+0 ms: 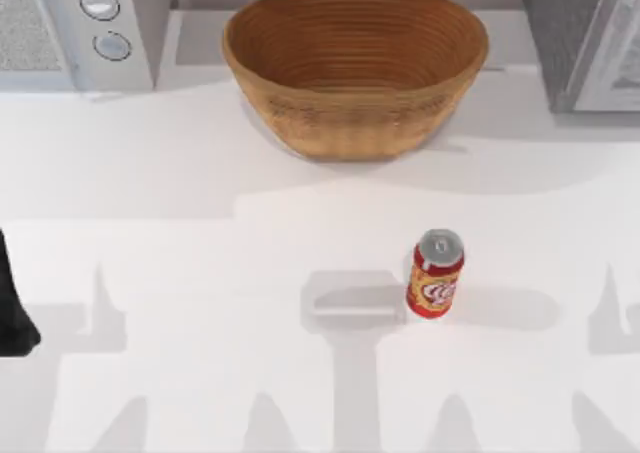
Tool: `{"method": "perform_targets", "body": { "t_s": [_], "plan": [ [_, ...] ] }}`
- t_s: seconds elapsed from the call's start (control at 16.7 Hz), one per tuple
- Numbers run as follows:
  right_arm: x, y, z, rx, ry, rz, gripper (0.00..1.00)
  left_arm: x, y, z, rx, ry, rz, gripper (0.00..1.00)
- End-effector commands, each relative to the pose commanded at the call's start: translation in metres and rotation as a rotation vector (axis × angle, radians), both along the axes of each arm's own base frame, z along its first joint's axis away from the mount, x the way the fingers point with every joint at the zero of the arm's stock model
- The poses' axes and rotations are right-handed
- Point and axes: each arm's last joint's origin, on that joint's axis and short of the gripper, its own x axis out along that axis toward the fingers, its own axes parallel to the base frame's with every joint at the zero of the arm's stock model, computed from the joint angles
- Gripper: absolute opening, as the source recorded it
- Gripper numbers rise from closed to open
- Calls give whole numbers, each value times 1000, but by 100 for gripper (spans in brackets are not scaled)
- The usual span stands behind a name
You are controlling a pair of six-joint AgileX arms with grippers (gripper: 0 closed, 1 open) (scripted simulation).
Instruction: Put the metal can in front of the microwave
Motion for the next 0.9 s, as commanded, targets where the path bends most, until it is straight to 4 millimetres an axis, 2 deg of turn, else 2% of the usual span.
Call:
{"method": "perform_targets", "body": {
  "t_s": [0.24, 0.48, 0.66, 0.9],
  "plan": [
    [0, 0, 0, 0, 0, 0, 100, 1, -1, 2, 6, 28, -10, 100],
    [0, 0, 0, 0, 0, 0, 100, 6, -8, 18, 42, 189, -68, 100],
    [0, 0, 0, 0, 0, 0, 100, 16, -17, 44, 87, 352, -139, 100],
    [0, 0, 0, 0, 0, 0, 100, 46, -40, 97, 158, 553, -259, 100]
  ]
}}
